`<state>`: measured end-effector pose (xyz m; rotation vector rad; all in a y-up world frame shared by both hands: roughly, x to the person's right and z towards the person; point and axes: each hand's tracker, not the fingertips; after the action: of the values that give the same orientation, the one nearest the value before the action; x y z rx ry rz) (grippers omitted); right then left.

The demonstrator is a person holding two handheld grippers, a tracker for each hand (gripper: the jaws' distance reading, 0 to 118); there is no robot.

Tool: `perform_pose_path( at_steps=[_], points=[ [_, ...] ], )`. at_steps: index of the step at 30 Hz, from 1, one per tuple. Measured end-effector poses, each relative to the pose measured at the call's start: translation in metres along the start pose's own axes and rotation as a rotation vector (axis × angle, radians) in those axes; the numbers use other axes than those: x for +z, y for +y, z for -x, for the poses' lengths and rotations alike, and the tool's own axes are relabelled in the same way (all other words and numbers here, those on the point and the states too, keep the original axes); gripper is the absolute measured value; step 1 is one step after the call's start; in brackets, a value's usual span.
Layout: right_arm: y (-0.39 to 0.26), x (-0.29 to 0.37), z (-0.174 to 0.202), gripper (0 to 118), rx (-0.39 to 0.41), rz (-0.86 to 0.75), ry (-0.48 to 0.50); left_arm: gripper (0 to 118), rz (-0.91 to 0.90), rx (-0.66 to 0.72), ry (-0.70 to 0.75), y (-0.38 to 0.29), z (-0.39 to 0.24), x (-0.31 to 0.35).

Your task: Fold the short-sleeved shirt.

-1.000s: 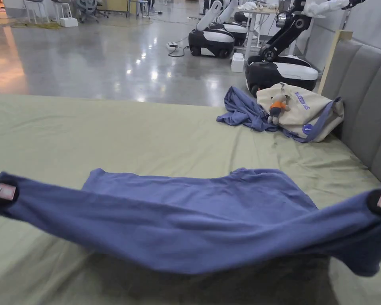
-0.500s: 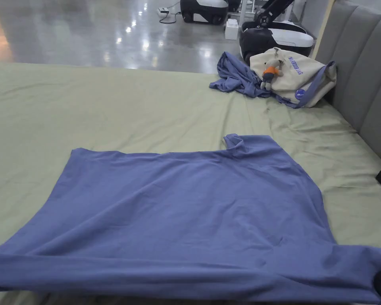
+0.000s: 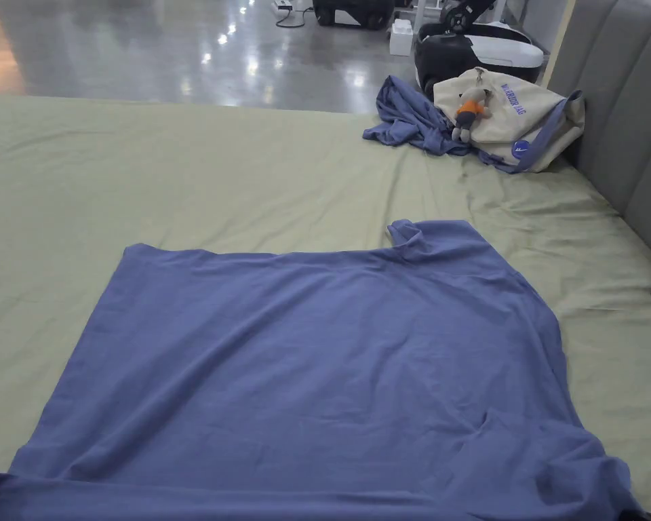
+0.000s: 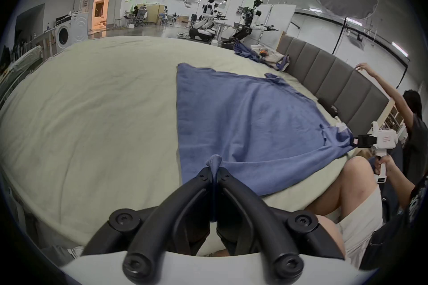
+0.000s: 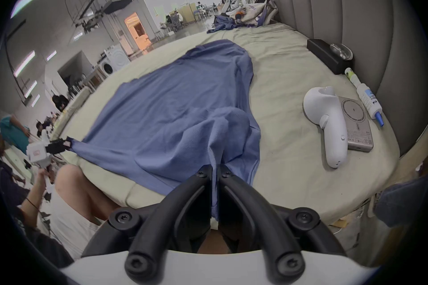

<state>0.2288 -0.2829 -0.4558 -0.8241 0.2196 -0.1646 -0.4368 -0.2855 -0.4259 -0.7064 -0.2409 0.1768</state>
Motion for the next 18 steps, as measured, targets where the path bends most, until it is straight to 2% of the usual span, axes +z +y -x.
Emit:
perform_pose_path(
  at_steps=[3, 4, 5, 6, 7, 8, 11, 13, 15, 16, 17, 18],
  points=[
    [-0.002, -0.007, 0.002, 6, 0.004, 0.003, 0.002, 7, -0.023, 0.010, 0.000, -0.003, 0.003, -0.001],
    [-0.002, -0.008, 0.003, 15, 0.029, -0.012, -0.013, 19, -0.037, 0.003, 0.007, -0.003, 0.002, -0.002],
    [-0.001, -0.008, 0.005, 35, 0.054, -0.018, -0.031, 48, -0.071, -0.028, 0.059, -0.002, 0.002, 0.000],
    [0.001, -0.006, 0.005, 71, 0.075, -0.037, -0.078, 95, -0.100, -0.057, 0.103, 0.000, -0.001, 0.002],
    [0.006, -0.002, 0.007, 91, 0.088, -0.061, -0.097, 105, -0.116, -0.093, 0.149, 0.003, -0.005, 0.005],
    [0.012, 0.007, 0.011, 97, 0.117, -0.116, -0.124, 105, -0.154, -0.129, 0.183, 0.009, -0.012, 0.013],
    [0.035, 0.060, 0.052, 97, 0.228, -0.415, -0.217, 105, -0.341, -0.207, 0.297, 0.036, -0.046, 0.046],
    [0.040, 0.093, 0.081, 103, 0.276, -0.590, -0.227, 108, -0.453, -0.222, 0.301, 0.046, -0.072, 0.068],
    [0.033, 0.116, 0.110, 103, 0.317, -0.687, -0.223, 108, -0.541, -0.241, 0.319, 0.043, -0.091, 0.085],
    [0.028, 0.121, 0.120, 101, 0.318, -0.694, -0.239, 108, -0.548, -0.216, 0.329, 0.038, -0.100, 0.090],
    [0.018, 0.124, 0.130, 95, 0.289, -0.707, -0.291, 107, -0.544, -0.166, 0.332, 0.031, -0.106, 0.092],
    [0.010, 0.123, 0.131, 89, 0.253, -0.712, -0.292, 103, -0.533, -0.119, 0.328, 0.022, -0.112, 0.094]
  ],
)
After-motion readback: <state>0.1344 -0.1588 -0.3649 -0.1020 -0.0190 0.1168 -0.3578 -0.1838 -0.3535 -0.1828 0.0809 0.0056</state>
